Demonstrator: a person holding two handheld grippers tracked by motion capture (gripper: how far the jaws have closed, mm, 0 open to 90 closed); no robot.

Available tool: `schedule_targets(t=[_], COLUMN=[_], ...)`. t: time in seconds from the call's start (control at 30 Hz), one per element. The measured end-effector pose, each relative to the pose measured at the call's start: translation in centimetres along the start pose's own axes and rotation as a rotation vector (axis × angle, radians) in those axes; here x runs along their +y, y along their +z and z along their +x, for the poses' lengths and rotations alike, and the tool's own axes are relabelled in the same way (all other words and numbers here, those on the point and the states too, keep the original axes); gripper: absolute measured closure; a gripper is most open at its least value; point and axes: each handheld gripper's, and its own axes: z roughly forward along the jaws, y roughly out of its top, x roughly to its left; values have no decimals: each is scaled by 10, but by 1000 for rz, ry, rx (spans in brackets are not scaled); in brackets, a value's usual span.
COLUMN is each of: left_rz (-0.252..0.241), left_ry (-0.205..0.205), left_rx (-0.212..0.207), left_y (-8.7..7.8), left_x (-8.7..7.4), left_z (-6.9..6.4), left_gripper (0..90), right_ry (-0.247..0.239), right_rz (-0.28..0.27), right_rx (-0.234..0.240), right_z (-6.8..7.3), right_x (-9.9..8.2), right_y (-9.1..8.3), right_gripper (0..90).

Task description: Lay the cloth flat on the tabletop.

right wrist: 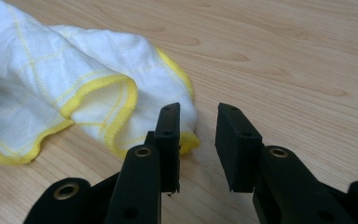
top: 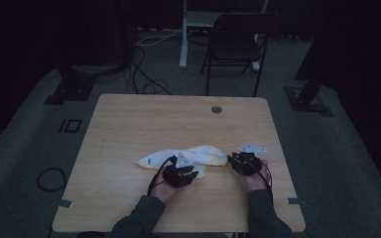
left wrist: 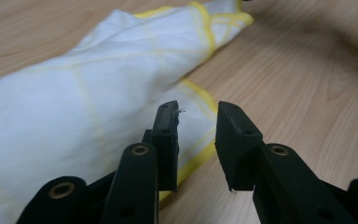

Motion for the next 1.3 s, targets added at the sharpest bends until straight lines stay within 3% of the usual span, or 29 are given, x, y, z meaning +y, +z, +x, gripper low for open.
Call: schedule_targets(t=[0.2,0.4,0.67,1.3], left_rz=[36,57,66,28], left_ry=[3,-4,21,-54], left_rx=[11,5,-26,-79], left_y=[19,24,17,-17], left_x=[3,-1,-8,-44], left_z=[-6,-9,-18,-20], left_gripper=[746,830,849,850], right_ry=[-1,-2,-8,-77], right_rz=[-10,-16,-28,-26], right_rx=[-4,-8,-2,62], right_z=[-1,-1,1,24], right_x=[1,4,10,35], right_y=[-2,-2,3,31], right_gripper=[714,718,726,727])
